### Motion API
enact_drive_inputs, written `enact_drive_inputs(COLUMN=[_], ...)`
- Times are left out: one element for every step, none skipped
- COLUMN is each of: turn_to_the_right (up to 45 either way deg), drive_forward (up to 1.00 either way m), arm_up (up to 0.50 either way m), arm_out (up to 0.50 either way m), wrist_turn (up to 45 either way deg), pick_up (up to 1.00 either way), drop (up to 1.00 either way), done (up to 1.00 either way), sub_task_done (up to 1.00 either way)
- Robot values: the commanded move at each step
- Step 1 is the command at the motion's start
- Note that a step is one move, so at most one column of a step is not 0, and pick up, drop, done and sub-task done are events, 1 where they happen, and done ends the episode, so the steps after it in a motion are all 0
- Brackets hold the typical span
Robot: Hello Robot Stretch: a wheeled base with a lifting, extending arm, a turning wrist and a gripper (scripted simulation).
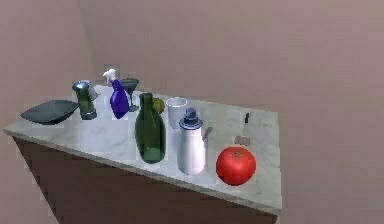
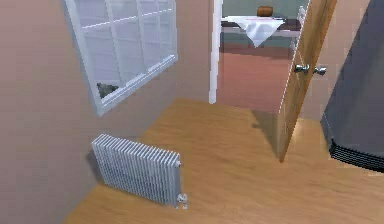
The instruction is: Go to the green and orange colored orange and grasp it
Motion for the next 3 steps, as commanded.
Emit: enact_drive_inputs(turn_to_the_right=[-6.0,0.0,-45.0], drive_forward=[0.00,0.20,0.00], arm_up=[0.00,0.00,0.00], arm_out=[0.00,0.00,0.00], wrist_turn=[0.0,0.0,0.0], pick_up=[0.00,0.00,0.00], drop=[0.00,0.00,0.00], done=[0.00,0.00,0.00], sub_task_done=[0.00,0.00,0.00])
